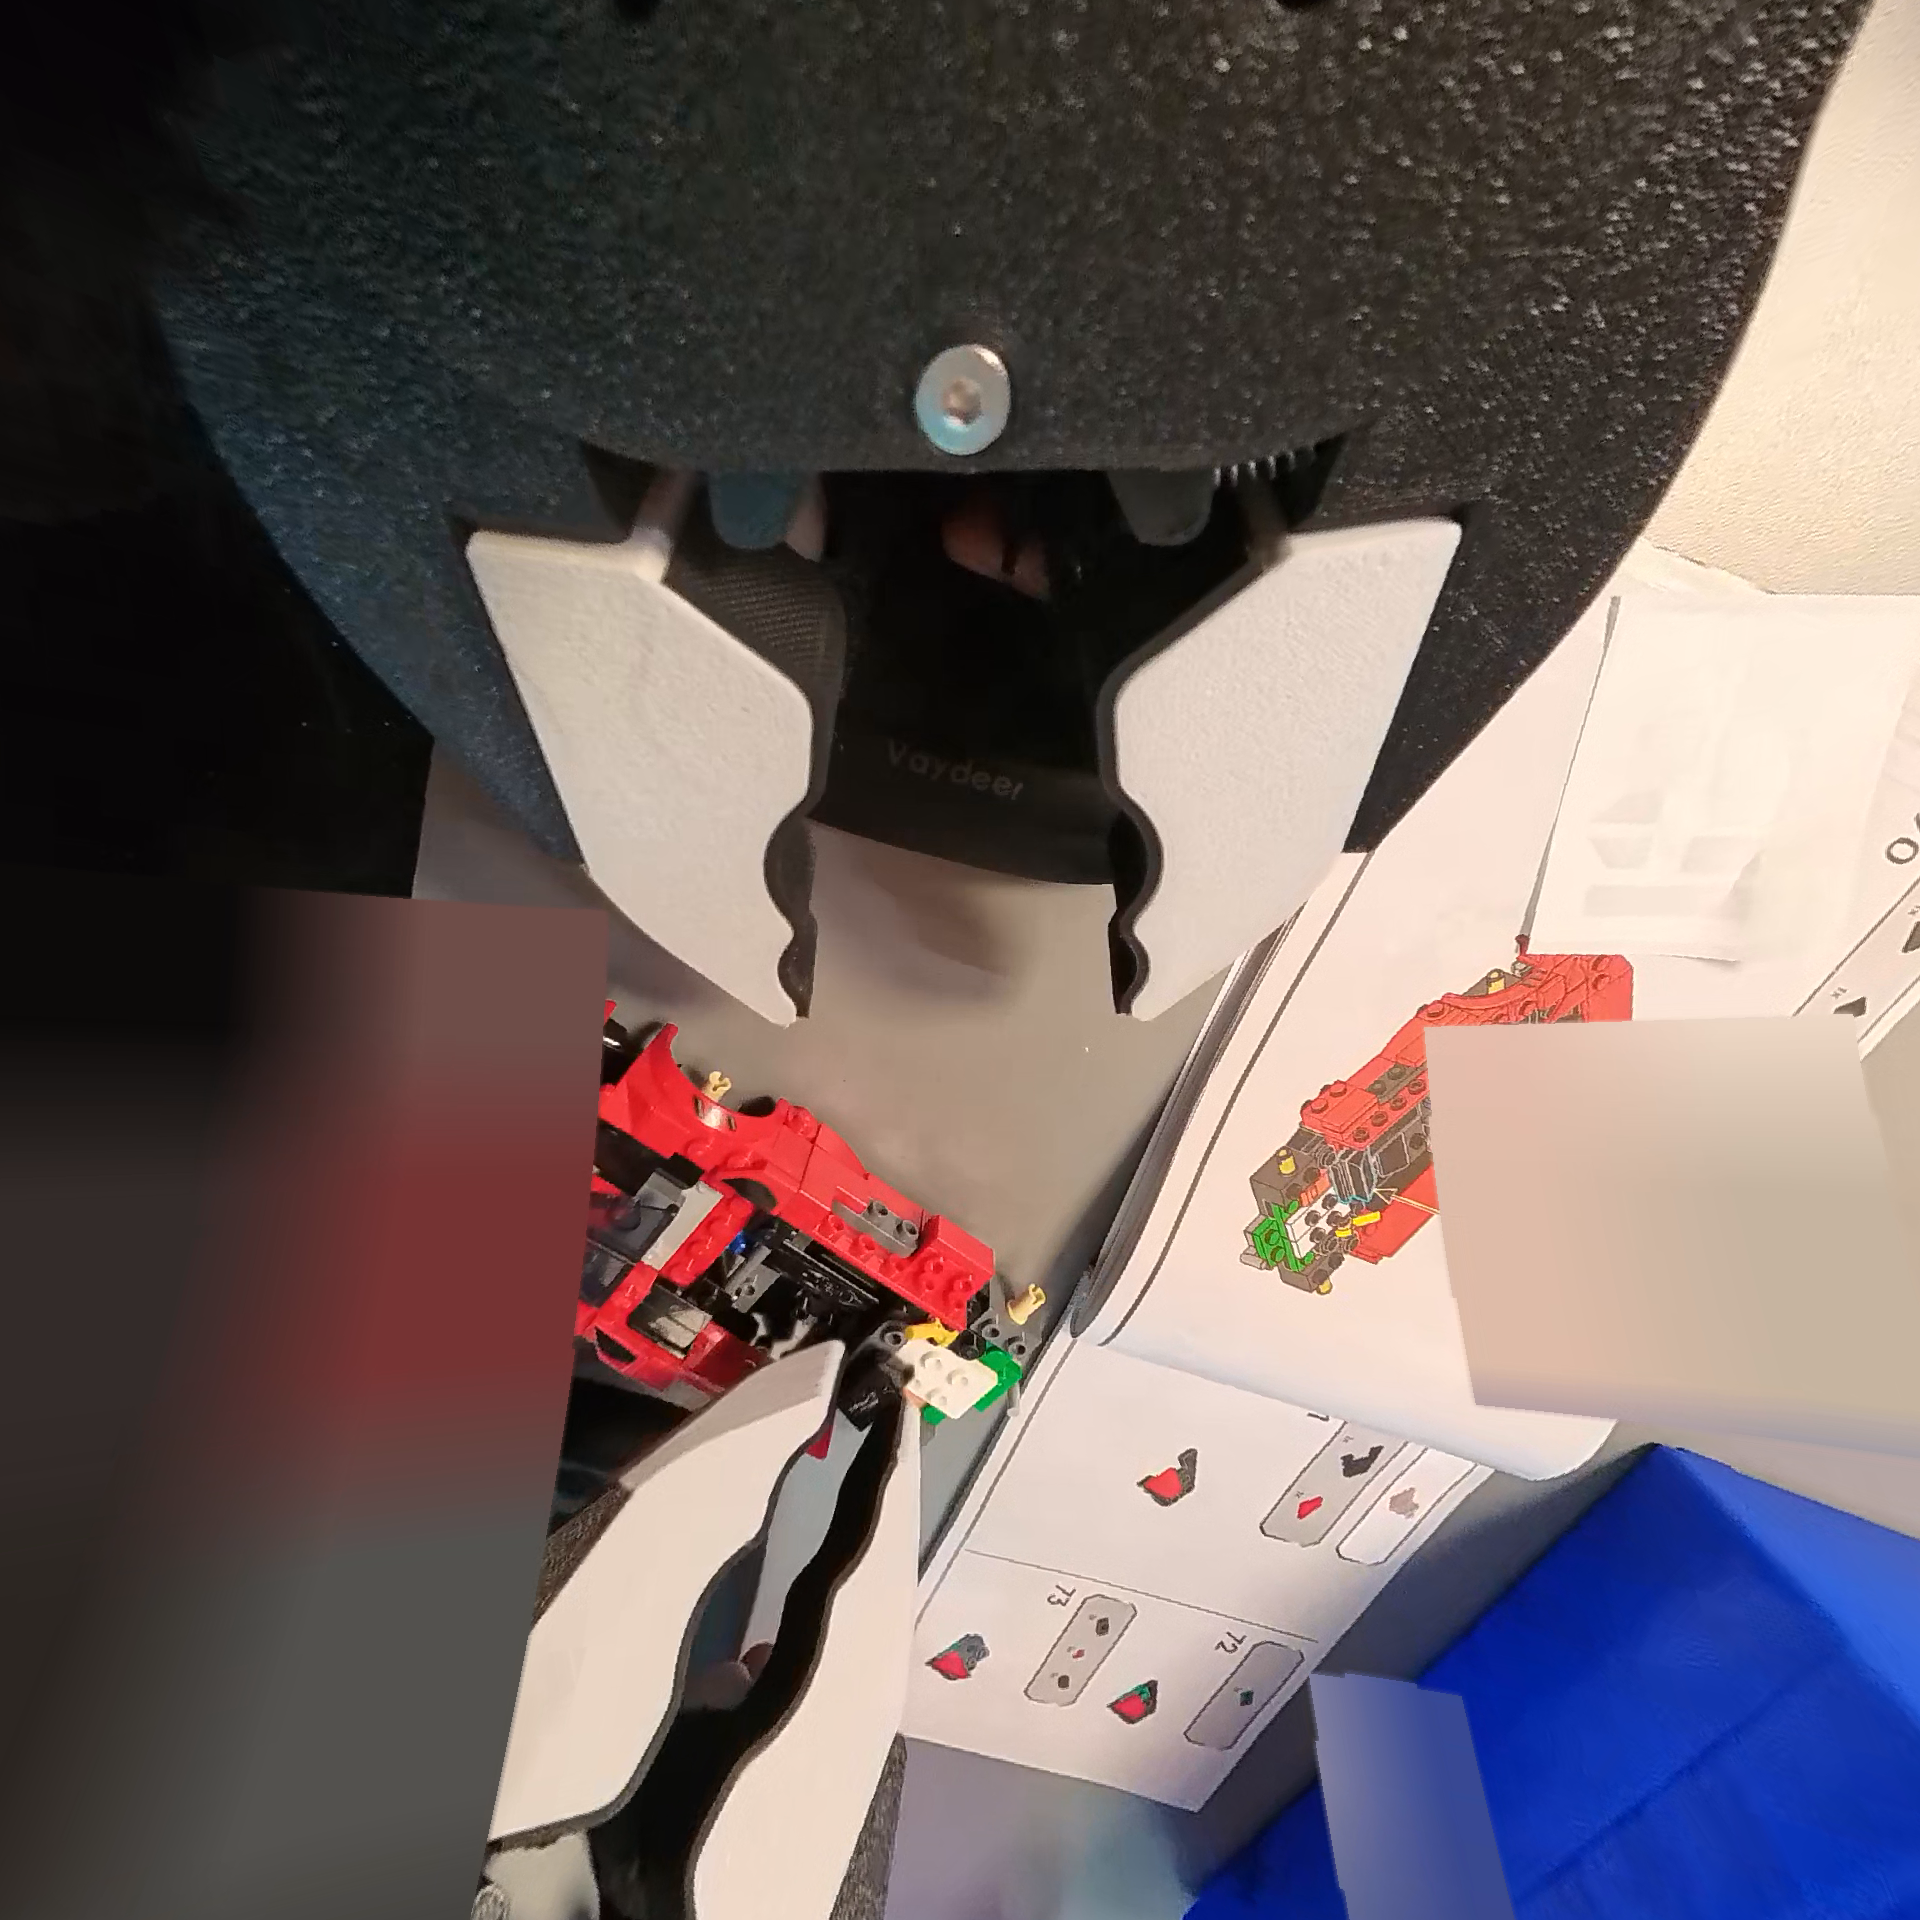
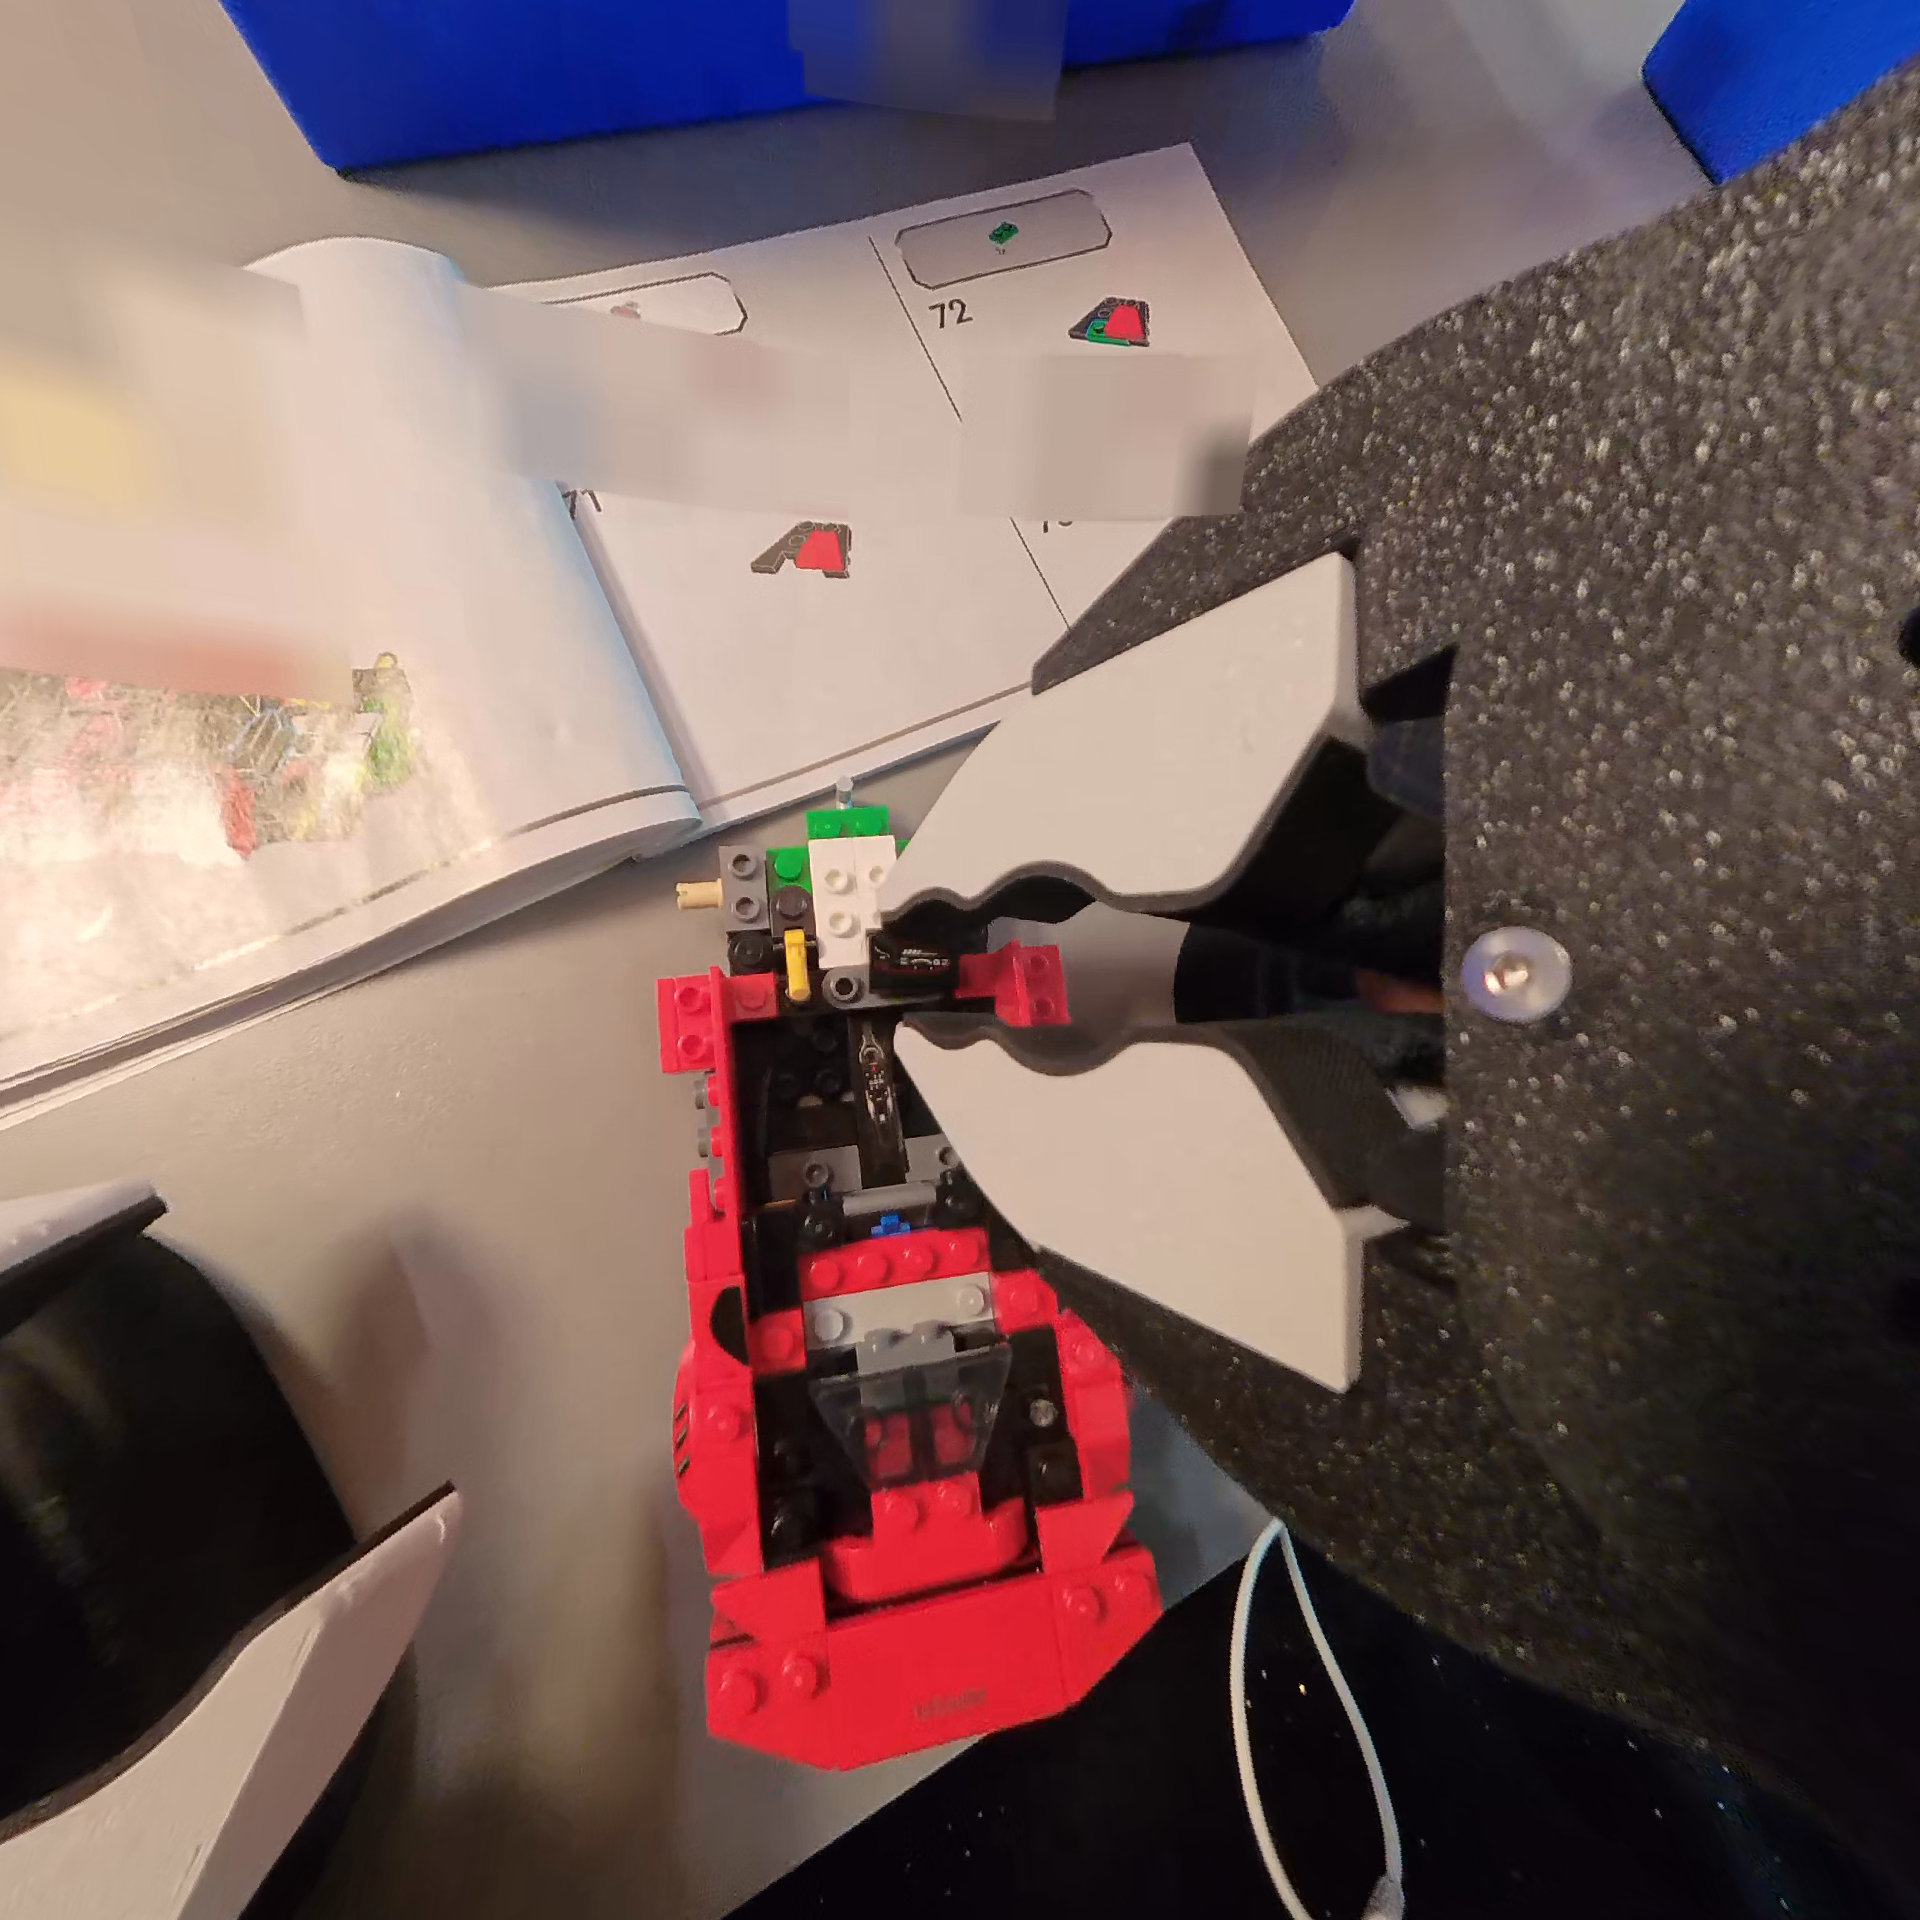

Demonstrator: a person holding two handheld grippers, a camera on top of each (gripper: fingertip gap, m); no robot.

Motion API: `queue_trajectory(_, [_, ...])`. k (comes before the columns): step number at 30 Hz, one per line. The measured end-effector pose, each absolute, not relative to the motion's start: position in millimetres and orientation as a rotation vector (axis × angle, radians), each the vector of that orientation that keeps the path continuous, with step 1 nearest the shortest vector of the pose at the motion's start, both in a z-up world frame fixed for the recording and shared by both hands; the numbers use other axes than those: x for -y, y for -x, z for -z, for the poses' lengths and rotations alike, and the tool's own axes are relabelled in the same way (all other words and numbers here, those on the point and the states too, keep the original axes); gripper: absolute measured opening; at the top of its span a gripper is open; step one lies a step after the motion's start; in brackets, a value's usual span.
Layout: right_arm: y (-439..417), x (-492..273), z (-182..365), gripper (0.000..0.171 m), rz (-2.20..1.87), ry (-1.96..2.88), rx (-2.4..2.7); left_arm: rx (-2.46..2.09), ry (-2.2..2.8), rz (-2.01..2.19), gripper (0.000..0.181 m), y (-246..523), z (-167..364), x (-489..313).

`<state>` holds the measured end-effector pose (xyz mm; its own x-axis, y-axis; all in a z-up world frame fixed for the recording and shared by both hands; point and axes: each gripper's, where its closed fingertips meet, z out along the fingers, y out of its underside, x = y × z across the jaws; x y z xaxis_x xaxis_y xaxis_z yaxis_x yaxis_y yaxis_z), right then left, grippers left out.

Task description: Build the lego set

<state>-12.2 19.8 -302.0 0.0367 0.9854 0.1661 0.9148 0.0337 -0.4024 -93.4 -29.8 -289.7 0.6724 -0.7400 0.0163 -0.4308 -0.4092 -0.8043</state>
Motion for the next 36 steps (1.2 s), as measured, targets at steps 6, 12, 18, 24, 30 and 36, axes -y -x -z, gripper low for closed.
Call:
queue_trajectory(6, [13.5, -16.9, 296.8, 0.016, -0.306, 1.926, 1.918, -0.898, 2.063, 0.479, 0.054, 93.7, 289.7, 29.6])
queue_trajectory(12, [11.4, -15.8, 299.6, 0.011, -0.34, 1.954, 1.93, -0.898, 2.063, 0.477, 0.054, 93.7, 289.9, 29.4])
queue_trajectory(18, [11.0, -18.6, 299.1, 0.008, -0.321, 1.952, 1.951, -0.897, 2.064, 0.479, 0.054, 93.6, 289.9, 29.2])
queue_trajectory(24, [11.6, -18.5, 301.6, 0.012, -0.323, 1.954, 1.966, -0.897, 2.063, 0.48, 0.054, 93.6, 289.7, 29.3])
queue_trajectory(30, [12.5, -18.3, 300.2, 0.012, -0.325, 1.96, 1.968, -0.897, 2.063, 0.482, 0.054, 93.7, 289.7, 29.2])
queue_trajectory(36, [12.5, -15.5, 299.2, 0.013, -0.348, 1.974, 1.976, -0.897, 2.063, 0.482, 0.054, 93.6, 289.7, 29.2])
